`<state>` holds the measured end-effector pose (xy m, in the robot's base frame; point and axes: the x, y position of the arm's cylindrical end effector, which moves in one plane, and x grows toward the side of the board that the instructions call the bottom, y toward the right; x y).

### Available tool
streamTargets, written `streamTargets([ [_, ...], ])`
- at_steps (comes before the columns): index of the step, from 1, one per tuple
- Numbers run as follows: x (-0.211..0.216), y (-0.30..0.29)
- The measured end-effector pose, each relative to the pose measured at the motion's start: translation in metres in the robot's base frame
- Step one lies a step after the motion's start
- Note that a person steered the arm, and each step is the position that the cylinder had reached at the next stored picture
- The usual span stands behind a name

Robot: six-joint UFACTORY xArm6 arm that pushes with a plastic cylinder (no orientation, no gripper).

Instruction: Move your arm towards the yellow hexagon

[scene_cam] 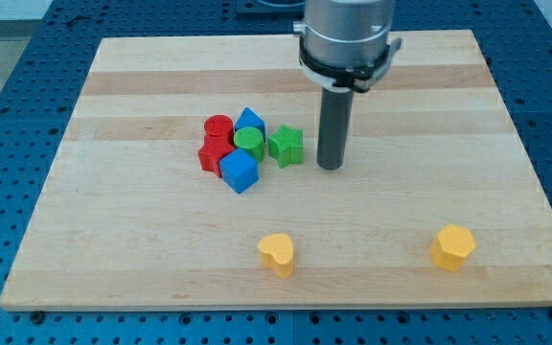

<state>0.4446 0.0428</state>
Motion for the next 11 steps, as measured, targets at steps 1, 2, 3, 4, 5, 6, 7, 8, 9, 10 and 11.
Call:
streamTargets([
  [1,-0.012,-0.019],
  [2,-0.022,-0.038],
  [3,-0.025,-0.045],
  [4,-0.008,-0.001],
  [5,0.021,0.095],
  [6,0.071,0.177],
  [7,0.081,0.230],
  [8,0.128,0.202],
  [9,0.168,0.157],
  [10,0.143,0.118],
  [11,0.089,0.126],
])
